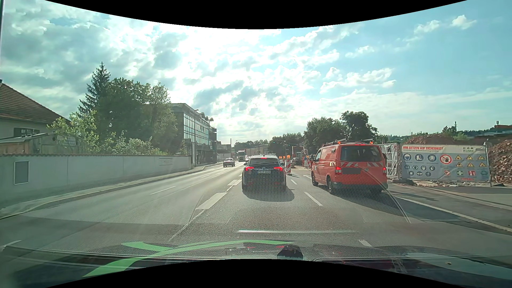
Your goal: Follow the waypoints while adhering to traffic rules and regulations
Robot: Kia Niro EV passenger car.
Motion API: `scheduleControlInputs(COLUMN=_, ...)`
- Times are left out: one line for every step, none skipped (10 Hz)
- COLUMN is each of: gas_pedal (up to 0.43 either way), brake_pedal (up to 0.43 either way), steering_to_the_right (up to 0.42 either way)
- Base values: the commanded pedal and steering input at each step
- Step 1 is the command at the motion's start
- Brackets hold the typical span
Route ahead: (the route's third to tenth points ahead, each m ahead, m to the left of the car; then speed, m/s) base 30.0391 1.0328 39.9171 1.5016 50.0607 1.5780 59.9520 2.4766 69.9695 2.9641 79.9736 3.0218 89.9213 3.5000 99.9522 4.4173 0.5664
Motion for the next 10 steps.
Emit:
scheduleControlInputs(gas_pedal=0.098, brake_pedal=0.000, steering_to_the_right=-0.015)
scheduleControlInputs(gas_pedal=0.098, brake_pedal=0.000, steering_to_the_right=-0.015)
scheduleControlInputs(gas_pedal=0.098, brake_pedal=0.000, steering_to_the_right=-0.015)
scheduleControlInputs(gas_pedal=0.098, brake_pedal=0.000, steering_to_the_right=-0.015)
scheduleControlInputs(gas_pedal=0.098, brake_pedal=0.000, steering_to_the_right=-0.016)
scheduleControlInputs(gas_pedal=0.098, brake_pedal=0.000, steering_to_the_right=-0.018)
scheduleControlInputs(gas_pedal=0.067, brake_pedal=0.000, steering_to_the_right=-0.018)
scheduleControlInputs(gas_pedal=0.047, brake_pedal=0.000, steering_to_the_right=-0.018)
scheduleControlInputs(gas_pedal=0.059, brake_pedal=0.000, steering_to_the_right=-0.018)
scheduleControlInputs(gas_pedal=0.067, brake_pedal=0.000, steering_to_the_right=-0.018)
